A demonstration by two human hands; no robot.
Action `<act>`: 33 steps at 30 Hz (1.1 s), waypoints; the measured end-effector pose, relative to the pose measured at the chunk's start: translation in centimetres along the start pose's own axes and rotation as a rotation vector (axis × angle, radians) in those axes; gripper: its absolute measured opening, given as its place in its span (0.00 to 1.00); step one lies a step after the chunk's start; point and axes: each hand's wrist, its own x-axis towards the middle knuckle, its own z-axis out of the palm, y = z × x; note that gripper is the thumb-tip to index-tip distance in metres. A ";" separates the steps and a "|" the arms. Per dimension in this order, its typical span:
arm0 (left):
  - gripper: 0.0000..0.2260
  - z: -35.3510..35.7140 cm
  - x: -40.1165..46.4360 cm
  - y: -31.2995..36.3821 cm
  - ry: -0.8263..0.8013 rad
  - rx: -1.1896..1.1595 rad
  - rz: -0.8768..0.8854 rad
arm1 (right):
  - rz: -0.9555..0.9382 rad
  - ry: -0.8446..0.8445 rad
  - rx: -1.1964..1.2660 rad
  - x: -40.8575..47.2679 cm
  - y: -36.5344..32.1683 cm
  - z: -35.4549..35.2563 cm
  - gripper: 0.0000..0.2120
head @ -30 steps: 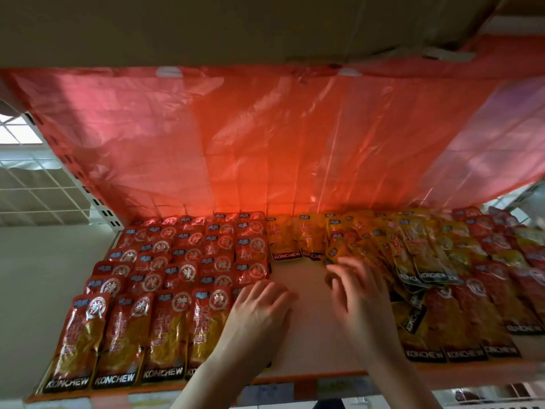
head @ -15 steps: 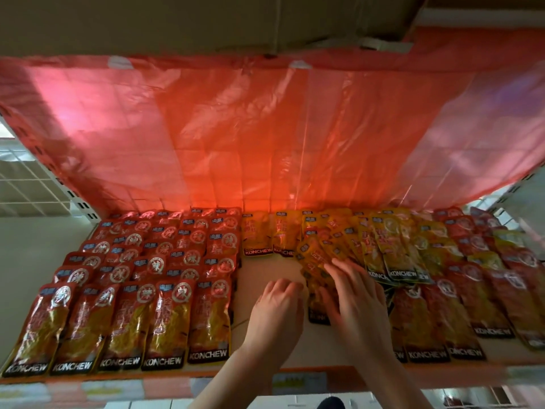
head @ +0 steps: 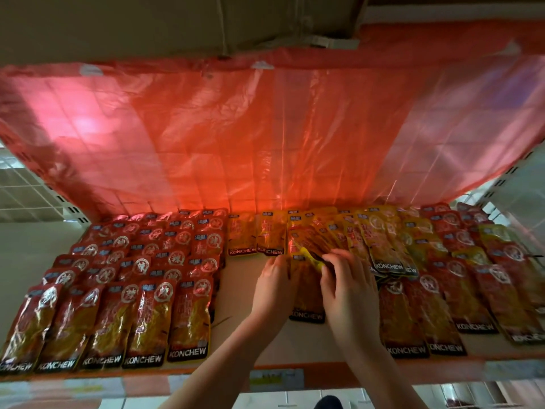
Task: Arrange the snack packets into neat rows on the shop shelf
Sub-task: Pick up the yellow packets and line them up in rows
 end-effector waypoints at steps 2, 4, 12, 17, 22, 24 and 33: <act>0.14 0.2 0.6 0.2 -0.006 0.014 -0.062 | 0.004 0.012 0.004 0.1 0.2 0.1 0.09; 0.12 0.4 1.1 0.1 -0.012 -0.023 -0.101 | 0.011 0.018 0.008 0.2 0.3 0.2 0.10; 0.11 0.4 3.0 0.7 -0.131 -0.041 -0.207 | -0.006 0.024 0.014 0.2 0.9 0.3 0.13; 0.20 0.1 3.3 0.4 -0.064 -0.152 -0.182 | -0.003 0.004 0.031 0.2 1.0 0.3 0.12; 0.13 0.0 2.6 0.6 -0.030 -0.127 -0.159 | -0.011 -0.013 0.045 -0.1 1.0 0.1 0.12; 0.12 -0.1 2.6 0.8 -0.037 -0.148 -0.167 | -0.015 -0.014 0.042 -0.2 1.1 0.2 0.12; 0.11 -0.6 2.0 1.8 -0.011 -0.302 -0.228 | -0.001 -0.025 0.048 -0.5 1.1 0.5 0.11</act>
